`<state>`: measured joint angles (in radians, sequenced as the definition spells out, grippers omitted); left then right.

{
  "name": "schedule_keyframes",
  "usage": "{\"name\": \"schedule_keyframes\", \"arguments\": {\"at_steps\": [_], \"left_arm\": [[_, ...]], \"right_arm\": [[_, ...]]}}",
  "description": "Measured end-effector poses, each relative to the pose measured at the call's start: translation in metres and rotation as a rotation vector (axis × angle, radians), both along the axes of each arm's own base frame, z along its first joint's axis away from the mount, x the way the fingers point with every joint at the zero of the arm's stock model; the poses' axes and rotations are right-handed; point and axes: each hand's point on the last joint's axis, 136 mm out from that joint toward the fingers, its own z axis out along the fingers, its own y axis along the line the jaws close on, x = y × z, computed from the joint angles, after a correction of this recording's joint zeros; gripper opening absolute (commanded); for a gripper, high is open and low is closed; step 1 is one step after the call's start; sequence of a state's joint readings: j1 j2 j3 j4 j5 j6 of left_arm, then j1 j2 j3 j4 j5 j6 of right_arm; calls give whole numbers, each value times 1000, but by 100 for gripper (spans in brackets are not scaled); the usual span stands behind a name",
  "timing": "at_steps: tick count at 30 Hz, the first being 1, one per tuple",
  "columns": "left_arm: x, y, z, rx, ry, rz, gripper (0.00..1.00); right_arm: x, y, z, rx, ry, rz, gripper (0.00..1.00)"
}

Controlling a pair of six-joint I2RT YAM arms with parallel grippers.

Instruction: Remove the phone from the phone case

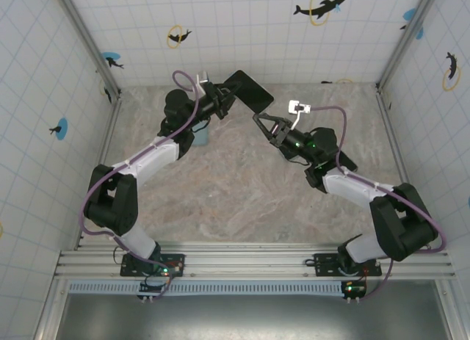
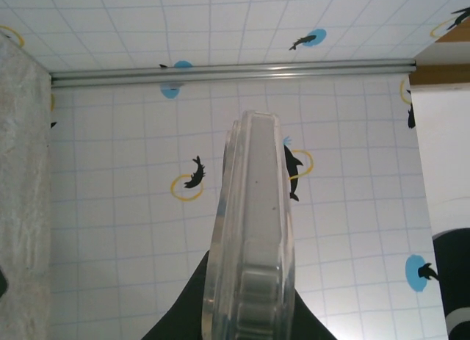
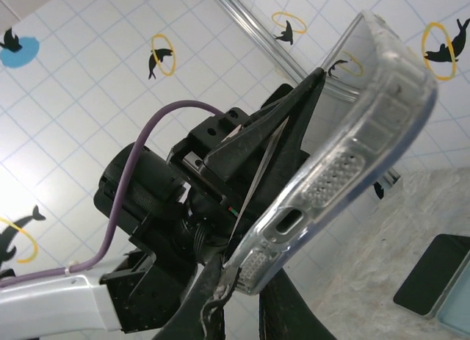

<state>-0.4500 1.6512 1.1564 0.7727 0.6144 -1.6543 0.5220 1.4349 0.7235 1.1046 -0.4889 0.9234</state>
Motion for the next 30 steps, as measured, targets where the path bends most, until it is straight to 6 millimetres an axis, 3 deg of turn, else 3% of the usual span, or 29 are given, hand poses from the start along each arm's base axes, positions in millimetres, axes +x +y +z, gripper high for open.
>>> {"name": "schedule_keyframes", "arguments": {"at_steps": [13,18,20,23,30], "left_arm": [[2,0,-3,-6,34,13,0],[-40,-31,10,12,-17,-148,0],[-51,-38,19,19,-57,-192,0],[-51,-36,24,49,-109,-191,0],[-32,-17,7,185,-239,-124,0]], "right_arm": [[3,1,-3,-78,-60,0,3],[21,-6,-29,-134,30,-49,5],[24,-9,-32,-143,39,-63,7],[26,-13,-34,-155,37,-72,18],[7,-33,-31,-223,-23,-62,40]]}}
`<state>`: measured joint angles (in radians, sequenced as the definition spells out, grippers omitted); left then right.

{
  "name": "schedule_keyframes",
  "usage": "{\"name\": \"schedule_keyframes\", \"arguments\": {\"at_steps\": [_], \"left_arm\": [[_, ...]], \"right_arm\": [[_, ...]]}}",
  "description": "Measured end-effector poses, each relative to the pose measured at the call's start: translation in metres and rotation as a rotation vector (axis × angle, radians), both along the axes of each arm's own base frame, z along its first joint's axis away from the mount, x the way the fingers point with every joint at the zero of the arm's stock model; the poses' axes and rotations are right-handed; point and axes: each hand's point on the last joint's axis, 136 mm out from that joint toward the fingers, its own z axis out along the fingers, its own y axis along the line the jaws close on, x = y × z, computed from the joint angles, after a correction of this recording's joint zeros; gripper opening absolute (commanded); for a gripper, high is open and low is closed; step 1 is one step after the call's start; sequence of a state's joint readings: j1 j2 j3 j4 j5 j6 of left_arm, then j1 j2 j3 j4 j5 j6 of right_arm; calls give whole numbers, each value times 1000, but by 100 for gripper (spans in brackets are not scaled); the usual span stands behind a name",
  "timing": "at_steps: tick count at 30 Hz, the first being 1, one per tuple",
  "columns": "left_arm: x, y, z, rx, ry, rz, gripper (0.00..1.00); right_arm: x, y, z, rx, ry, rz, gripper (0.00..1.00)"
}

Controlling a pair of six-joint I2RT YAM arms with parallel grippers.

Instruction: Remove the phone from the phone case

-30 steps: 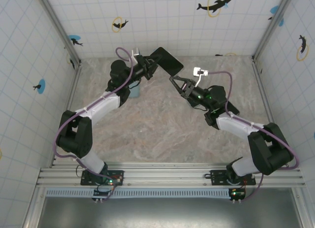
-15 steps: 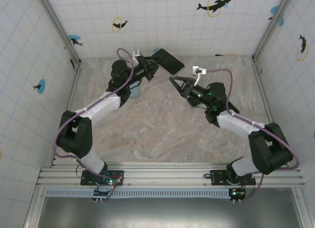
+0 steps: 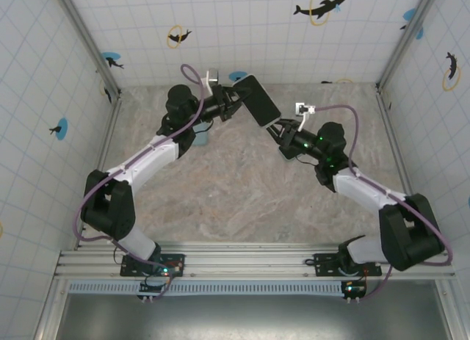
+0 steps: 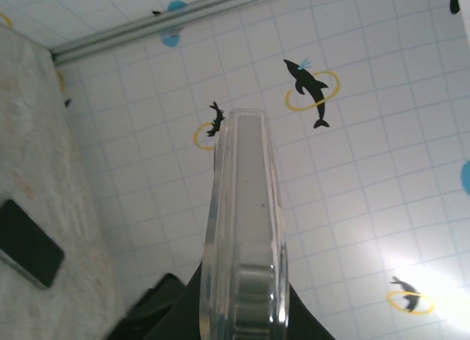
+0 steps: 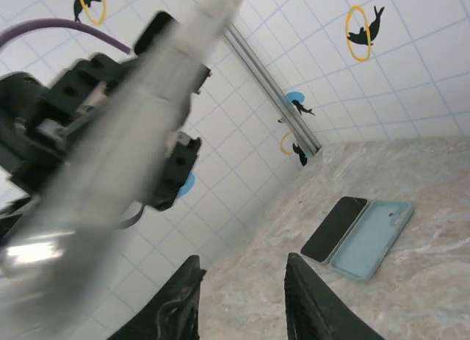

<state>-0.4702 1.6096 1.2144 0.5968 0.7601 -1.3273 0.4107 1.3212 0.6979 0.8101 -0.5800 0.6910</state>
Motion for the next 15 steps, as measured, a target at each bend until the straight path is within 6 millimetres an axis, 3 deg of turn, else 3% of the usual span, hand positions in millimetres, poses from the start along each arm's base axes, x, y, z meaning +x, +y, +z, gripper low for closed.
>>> {"name": "schedule_keyframes", "arguments": {"at_steps": [5,10,15], "left_arm": [[-4,8,4,73,-202,-39,0],[-30,3,5,114,-402,-178,0],[-51,2,3,132,-577,-280,0]], "right_arm": [[-20,-10,-2,-123,-88,51,46],[-40,-4,-20,-266,-152,173,46],[-51,3,-19,-323,-230,286,40]]}}
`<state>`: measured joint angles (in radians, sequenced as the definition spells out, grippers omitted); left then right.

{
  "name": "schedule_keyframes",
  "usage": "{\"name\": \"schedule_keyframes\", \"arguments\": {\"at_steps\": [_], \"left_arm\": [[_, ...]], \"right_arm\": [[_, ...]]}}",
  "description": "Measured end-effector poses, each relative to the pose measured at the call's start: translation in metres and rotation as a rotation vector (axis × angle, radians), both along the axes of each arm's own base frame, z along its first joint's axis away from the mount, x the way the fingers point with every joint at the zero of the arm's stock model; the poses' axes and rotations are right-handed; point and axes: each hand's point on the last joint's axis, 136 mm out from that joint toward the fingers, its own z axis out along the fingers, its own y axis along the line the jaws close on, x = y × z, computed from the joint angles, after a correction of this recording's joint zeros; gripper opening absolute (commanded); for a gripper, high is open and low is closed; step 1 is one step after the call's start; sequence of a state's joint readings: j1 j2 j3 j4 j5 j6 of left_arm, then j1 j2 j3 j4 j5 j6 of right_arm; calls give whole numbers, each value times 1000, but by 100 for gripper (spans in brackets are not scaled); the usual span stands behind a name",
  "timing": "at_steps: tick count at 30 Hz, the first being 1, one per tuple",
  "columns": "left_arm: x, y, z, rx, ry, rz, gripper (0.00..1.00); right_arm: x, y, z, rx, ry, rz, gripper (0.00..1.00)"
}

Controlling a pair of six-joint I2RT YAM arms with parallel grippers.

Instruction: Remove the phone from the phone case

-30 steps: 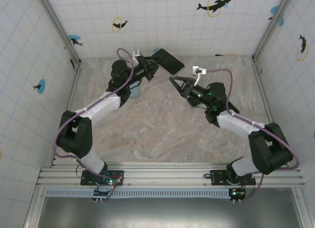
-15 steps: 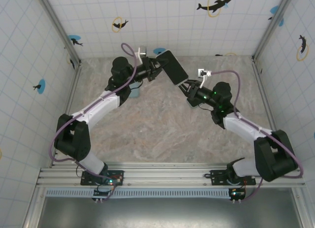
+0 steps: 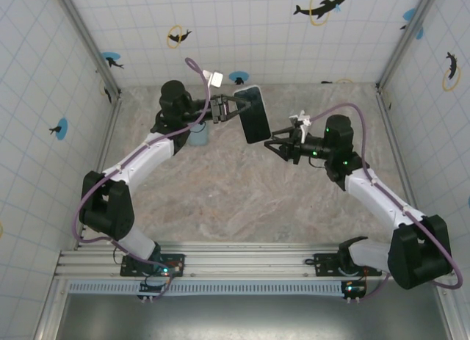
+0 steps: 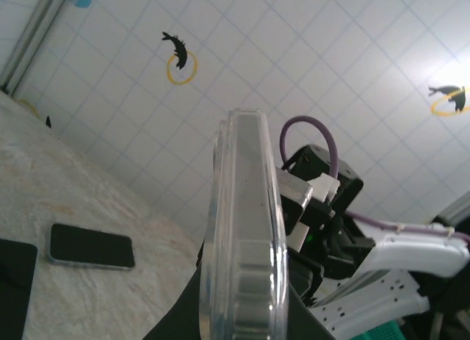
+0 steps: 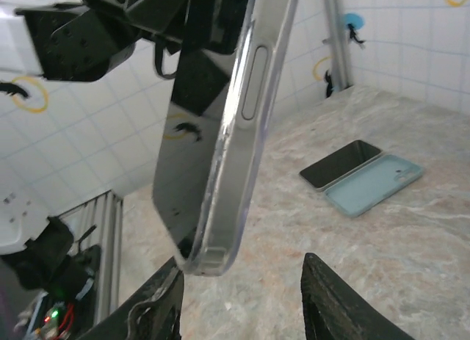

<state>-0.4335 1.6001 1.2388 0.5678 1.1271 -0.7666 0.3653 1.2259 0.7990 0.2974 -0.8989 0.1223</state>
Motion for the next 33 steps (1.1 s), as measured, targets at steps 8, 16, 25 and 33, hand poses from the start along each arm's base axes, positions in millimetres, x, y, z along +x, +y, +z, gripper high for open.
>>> {"name": "schedule_keyframes", "arguments": {"at_steps": [8,16,25,33], "left_arm": [[-19,1,-7,23,-106,-101,0],[-24,2,-13,36,-127,-131,0],[-26,2,-13,38,-131,-139,0],[-26,3,-14,40,-127,-141,0]], "right_arm": [[-14,8,2,-38,-69,154,27],[-20,12,-5,-80,-57,229,25],[-26,15,-17,-113,-30,263,23],[-29,19,-21,-113,-5,280,18]]}}
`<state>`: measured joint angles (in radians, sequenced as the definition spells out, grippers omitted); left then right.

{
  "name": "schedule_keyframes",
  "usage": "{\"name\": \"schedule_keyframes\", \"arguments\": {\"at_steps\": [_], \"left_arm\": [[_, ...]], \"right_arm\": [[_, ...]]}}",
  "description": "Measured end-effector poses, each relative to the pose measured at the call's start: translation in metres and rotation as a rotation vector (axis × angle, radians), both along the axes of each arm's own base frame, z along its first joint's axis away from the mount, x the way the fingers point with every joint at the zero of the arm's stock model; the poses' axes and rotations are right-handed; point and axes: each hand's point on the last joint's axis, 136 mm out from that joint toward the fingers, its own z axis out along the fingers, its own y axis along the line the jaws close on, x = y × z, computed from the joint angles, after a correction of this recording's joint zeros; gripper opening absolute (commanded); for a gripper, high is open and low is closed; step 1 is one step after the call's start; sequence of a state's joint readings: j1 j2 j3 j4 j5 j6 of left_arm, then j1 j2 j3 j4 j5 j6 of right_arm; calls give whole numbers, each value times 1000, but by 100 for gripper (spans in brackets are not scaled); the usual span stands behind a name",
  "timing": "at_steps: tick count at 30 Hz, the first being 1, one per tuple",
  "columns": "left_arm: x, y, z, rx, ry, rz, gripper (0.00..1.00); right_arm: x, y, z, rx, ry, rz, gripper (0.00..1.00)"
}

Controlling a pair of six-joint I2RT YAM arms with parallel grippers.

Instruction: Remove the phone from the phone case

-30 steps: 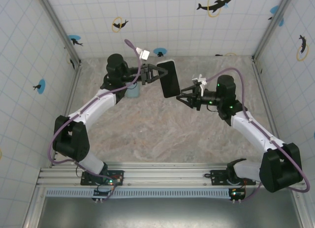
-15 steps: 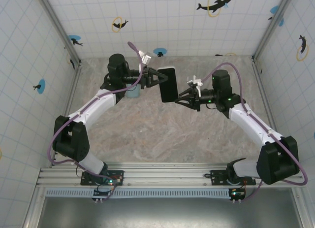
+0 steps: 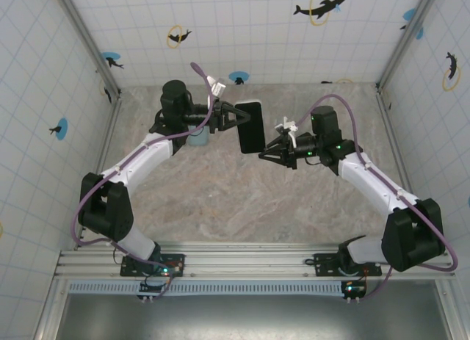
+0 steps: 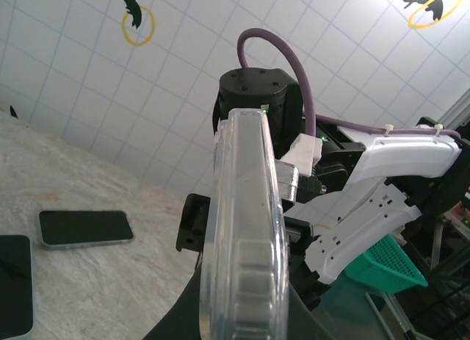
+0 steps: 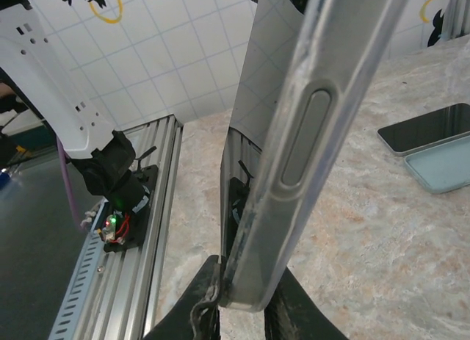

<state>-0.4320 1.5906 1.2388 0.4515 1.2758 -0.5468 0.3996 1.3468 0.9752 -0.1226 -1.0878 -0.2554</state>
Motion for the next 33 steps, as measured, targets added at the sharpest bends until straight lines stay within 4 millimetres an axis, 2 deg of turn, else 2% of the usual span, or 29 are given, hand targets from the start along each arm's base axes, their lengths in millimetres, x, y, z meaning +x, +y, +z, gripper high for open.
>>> {"name": "schedule_keyframes", "arguments": {"at_steps": [10,17,20,28,33], "left_arm": [[0,0,0,1,1,1,0],[-1,0,1,-1,-2,-1,0],[-2,1,2,-1,0,-3,0],[-8,3,4,4,10,-18,0],[-14,5,11,-4,-8,-26,0]], "right_arm": [[1,2,2,16,18,8,18],[2,3,2,9,21,13,7],[2,4,2,-18,-6,11,3],[3,8,-5,-113,-148,-1,3],[2,9,2,-132,-234,-16,2]]}}
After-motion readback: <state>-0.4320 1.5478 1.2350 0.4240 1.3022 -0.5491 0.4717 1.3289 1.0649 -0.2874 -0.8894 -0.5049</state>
